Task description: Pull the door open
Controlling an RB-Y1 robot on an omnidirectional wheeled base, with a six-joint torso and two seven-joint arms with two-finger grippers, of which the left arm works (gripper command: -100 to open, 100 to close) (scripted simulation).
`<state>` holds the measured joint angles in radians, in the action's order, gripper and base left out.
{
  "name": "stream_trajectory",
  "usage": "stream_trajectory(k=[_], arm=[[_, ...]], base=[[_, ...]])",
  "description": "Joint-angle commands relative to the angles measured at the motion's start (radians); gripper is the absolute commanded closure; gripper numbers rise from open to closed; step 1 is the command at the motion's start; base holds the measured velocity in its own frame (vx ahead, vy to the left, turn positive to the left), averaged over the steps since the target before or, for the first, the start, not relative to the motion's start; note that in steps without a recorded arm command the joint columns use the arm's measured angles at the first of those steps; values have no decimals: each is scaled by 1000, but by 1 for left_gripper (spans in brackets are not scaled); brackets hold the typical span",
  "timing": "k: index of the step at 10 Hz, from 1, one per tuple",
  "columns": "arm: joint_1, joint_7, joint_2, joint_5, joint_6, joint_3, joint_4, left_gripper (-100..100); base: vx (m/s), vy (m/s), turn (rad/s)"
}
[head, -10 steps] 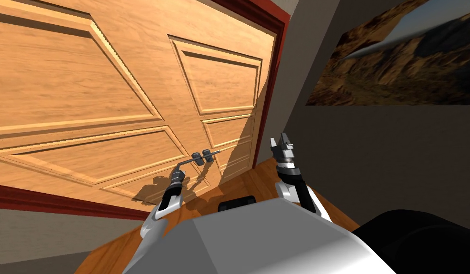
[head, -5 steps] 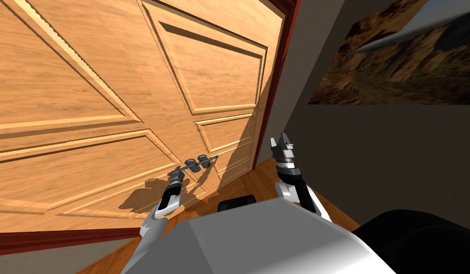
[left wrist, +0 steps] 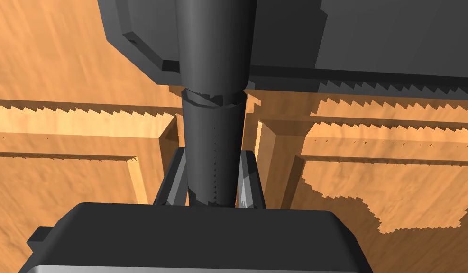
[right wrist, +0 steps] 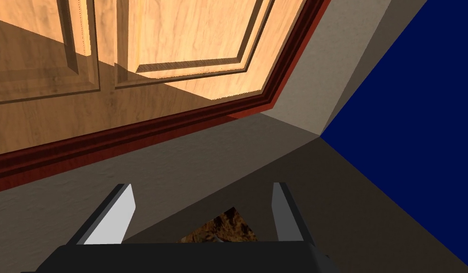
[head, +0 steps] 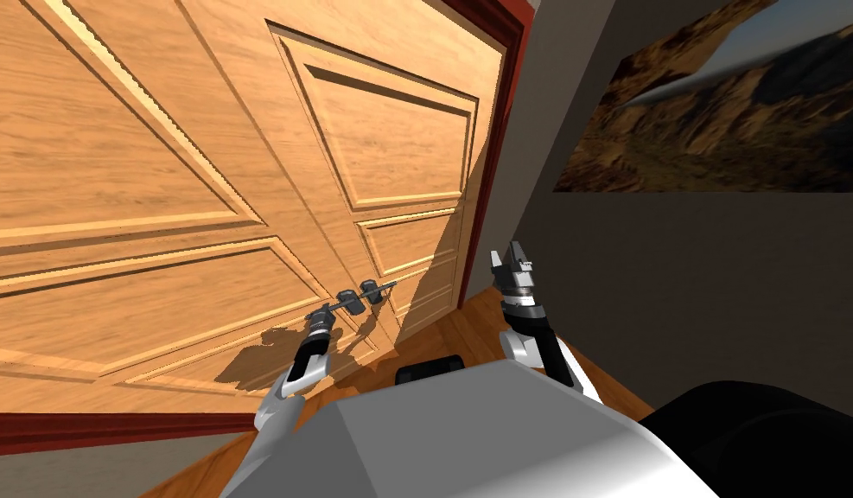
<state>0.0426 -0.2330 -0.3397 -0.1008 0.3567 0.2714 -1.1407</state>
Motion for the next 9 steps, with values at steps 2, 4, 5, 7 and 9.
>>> stream_trajectory(k=[2,4,5,7,9], arm=[[18,-15,-20,-3,5,-3,-3,100],[30,-32,-35,-4,12,-20,-11,100],[36,-42,-43,-3,17,-33,-16,100],[46,-63,-55,-3,26,-61,-28,100],[55,-85,-67,-1,37,-96,-42,100]], base=[[-159,21,-67],[-180,11,-105],[-193,8,-124],[-222,34,-146],[-231,64,-154]])
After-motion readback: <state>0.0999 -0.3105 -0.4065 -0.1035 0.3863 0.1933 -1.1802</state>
